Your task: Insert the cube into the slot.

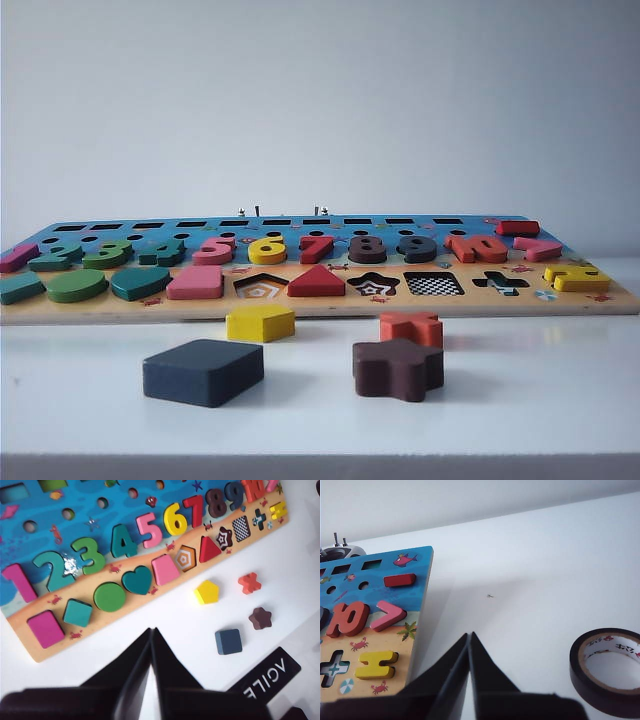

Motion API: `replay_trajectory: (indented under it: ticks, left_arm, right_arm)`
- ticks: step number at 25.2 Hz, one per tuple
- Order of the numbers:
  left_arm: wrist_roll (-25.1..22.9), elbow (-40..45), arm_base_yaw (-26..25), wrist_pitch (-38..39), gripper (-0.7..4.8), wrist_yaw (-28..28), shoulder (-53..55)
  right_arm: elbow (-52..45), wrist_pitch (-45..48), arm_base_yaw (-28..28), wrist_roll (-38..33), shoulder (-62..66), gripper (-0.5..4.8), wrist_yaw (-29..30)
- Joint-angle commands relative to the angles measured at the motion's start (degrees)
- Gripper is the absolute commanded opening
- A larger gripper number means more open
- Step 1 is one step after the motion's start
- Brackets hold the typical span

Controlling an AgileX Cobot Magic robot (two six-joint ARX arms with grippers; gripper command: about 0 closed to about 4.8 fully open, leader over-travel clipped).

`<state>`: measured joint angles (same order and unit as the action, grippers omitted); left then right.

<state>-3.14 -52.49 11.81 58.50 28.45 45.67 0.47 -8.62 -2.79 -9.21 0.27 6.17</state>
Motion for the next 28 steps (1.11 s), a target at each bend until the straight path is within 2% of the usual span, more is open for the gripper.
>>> replay_trajectory:
  ticks: [1, 10, 16, 20, 23, 28]
  left_arm:
    - [-0.02, -0.31, 0.57, 1.57, 0.17, 3.06, 0.66]
    - [0.00, -4.28, 0.57, 1.38, 0.17, 4.94, 3.30]
    - [0.66, -6.91, 0.50, 1.53, 0.17, 6.05, 4.70]
    - [0.63, -6.91, 0.50, 2.99, 0.17, 6.05, 4.81]
    - [0.96, -6.91, 0.50, 3.61, 0.17, 6.08, 4.79]
    - [1.25, -6.91, 0.50, 3.48, 0.17, 6.08, 4.81]
  right_arm:
    - [0.07, 0.35, -0.42, -0.24, -0.13, -0.04, -0.17]
    - [3.23, 0.79, -4.70, -1.70, 1.01, -0.04, -0.24]
    - [9.44, -0.15, -10.60, -1.73, 9.09, -0.03, -0.22]
    - [18.58, -4.57, -19.30, -1.68, 21.49, -0.03, -0.20]
    - [29.99, -11.06, -29.94, -1.16, 35.74, 0.00, -0.20]
    - [37.48, -13.42, -36.92, -0.98, 45.13, 0.04, -0.20]
